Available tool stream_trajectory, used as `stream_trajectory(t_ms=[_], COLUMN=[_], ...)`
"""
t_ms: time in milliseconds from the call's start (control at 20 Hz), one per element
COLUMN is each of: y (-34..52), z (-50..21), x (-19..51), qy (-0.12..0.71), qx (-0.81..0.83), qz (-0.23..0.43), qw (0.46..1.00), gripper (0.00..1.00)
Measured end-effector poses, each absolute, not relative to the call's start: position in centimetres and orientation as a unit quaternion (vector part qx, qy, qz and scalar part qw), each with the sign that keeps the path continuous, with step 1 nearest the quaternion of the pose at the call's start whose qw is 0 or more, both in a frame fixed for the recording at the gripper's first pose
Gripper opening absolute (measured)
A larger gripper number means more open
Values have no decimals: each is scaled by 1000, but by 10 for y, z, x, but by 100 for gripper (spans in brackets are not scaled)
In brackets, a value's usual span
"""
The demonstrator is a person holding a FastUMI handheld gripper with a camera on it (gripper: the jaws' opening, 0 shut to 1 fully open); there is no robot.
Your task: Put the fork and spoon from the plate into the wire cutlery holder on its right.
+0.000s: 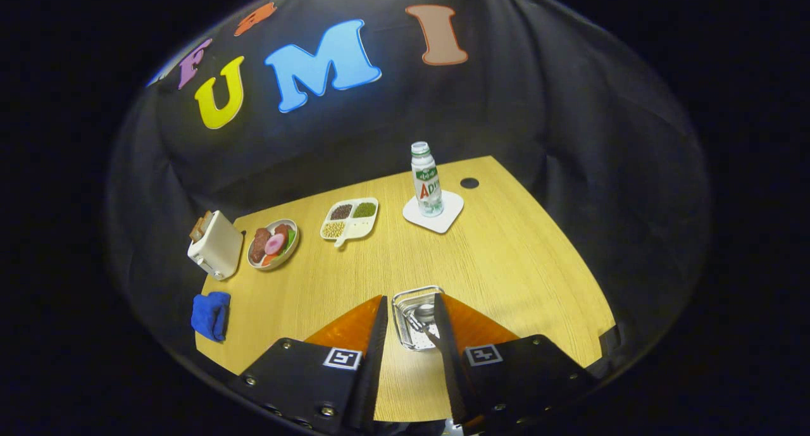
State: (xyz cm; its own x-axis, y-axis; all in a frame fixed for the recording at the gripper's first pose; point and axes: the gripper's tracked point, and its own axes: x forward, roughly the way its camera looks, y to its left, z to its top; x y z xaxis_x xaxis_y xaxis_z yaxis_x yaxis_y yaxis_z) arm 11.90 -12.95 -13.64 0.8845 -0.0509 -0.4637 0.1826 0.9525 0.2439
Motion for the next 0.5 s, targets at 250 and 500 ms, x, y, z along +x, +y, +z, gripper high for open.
stream_trajectory(t_ms=[250, 500], y=[-130, -129], z=[-57, 18], x=[121, 110], qy=[126, 17], qx=[112, 80], qz=[-72, -90], qw=[983, 993], gripper=[45, 45])
